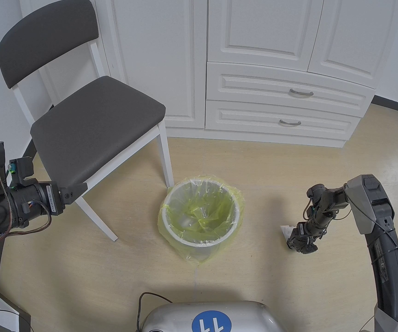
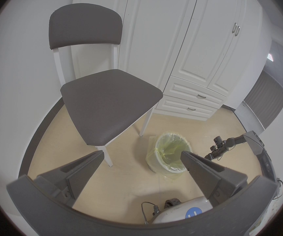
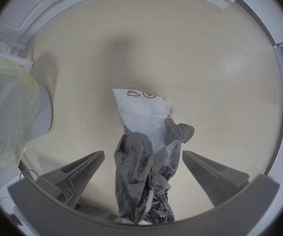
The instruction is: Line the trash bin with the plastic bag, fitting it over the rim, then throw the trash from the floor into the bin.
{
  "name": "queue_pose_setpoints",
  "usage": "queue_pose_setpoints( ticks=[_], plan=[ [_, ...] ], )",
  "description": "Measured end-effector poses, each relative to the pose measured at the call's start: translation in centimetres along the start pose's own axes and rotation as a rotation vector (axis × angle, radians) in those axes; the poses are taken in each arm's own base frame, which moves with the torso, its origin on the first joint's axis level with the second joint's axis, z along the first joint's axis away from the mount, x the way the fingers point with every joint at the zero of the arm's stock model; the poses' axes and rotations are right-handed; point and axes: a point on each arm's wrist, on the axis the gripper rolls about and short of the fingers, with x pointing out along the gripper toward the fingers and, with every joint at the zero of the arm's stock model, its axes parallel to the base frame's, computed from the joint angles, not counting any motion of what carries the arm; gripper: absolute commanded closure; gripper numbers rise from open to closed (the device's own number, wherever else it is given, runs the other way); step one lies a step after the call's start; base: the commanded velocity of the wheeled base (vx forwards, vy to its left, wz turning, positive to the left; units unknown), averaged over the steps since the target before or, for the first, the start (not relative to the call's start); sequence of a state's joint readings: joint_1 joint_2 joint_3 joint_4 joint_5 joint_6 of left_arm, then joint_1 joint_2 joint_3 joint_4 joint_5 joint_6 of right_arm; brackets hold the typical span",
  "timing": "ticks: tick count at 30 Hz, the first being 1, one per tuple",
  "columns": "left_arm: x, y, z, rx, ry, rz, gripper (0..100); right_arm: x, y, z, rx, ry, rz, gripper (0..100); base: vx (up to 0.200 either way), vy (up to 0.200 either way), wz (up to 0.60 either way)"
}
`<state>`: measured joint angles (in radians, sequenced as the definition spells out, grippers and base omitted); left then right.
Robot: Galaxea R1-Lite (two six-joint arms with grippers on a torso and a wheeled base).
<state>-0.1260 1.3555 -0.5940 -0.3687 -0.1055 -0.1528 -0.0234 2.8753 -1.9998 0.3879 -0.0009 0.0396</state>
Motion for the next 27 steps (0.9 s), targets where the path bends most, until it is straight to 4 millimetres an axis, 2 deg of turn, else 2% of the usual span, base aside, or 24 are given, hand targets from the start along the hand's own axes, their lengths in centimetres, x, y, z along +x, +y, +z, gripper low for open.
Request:
queue_pose_setpoints(
  ticks=[15, 16, 27],
  plan=[
    [0.02, 0.03, -0.21, 0.003, -0.002, 0.0, 0, 0.33, 0.04, -0.21, 0.001, 0.01, 0.002, 0, 0.0, 0.0, 0.0],
    [0.02, 0.03, -0.21, 0.003, -0.002, 0.0, 0, 0.33, 0.04, -0.22, 0.001, 0.011, 0.002, 100, 0.0, 0.0, 0.0],
    [-0.01, 0.04, -0.25, 0.003, -0.002, 0.001, 0, 0.33, 0.0, -0.22, 0.002, 0.011, 0.001, 100, 0.0, 0.0, 0.0]
  ],
)
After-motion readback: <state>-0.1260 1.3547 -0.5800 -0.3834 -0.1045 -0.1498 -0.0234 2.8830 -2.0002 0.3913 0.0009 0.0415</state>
